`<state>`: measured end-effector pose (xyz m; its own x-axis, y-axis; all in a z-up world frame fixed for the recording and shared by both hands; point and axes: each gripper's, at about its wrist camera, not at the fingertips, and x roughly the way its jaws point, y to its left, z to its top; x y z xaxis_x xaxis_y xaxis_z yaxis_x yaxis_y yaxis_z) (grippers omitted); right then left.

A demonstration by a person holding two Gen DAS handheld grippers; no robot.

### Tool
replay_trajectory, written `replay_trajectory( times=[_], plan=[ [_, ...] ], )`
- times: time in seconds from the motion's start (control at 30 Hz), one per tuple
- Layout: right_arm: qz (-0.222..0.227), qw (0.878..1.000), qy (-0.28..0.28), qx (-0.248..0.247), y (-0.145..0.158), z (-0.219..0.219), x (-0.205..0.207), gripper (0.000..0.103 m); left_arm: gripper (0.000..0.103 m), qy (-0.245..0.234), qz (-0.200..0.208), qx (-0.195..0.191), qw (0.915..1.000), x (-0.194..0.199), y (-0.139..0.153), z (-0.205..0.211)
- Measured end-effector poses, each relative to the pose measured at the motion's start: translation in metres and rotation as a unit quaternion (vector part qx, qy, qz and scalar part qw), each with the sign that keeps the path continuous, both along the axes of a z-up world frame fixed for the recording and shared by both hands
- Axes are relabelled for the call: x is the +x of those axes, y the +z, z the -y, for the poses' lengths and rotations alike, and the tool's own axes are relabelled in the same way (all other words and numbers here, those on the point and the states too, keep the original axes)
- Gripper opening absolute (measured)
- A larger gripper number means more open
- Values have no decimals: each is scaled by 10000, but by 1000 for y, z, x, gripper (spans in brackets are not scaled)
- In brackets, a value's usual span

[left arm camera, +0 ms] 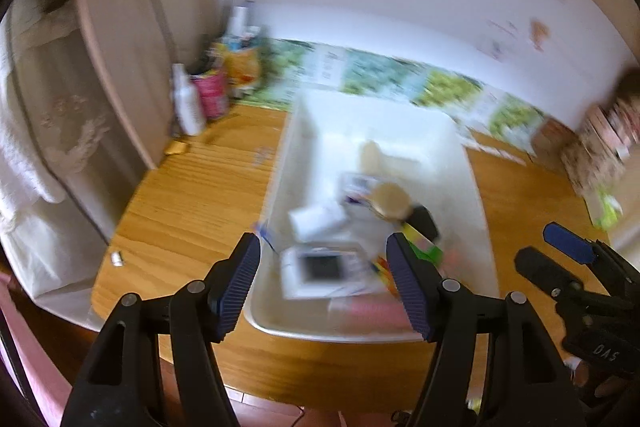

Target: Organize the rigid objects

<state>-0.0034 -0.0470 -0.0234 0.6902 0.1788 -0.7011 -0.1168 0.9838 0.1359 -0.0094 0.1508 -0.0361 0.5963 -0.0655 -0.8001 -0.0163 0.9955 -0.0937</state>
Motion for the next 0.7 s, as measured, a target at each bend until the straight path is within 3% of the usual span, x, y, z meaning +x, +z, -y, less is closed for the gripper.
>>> replay_trajectory(
  times=[0.23, 0.33, 0.53, 0.7],
  plan=[
    [-295, 9907, -1319, -168, -4, 49, -57, 83, 69, -786, -107, 2, 9969, -12, 1, 65],
    [-450, 9839, -1718, -187, -3, 70, -76, 83, 77, -961, -127, 32, 9953, -20, 0, 91],
    [-867, 9735, -2115, -31, -4, 102, -105, 85, 93, -751, -153, 316, 9966, -40, 7, 119],
    [-859, 9787, -1853, -201, 1, 104, -113, 86, 97, -364, -45, 546, 9978, -50, 10, 129]
  ],
)
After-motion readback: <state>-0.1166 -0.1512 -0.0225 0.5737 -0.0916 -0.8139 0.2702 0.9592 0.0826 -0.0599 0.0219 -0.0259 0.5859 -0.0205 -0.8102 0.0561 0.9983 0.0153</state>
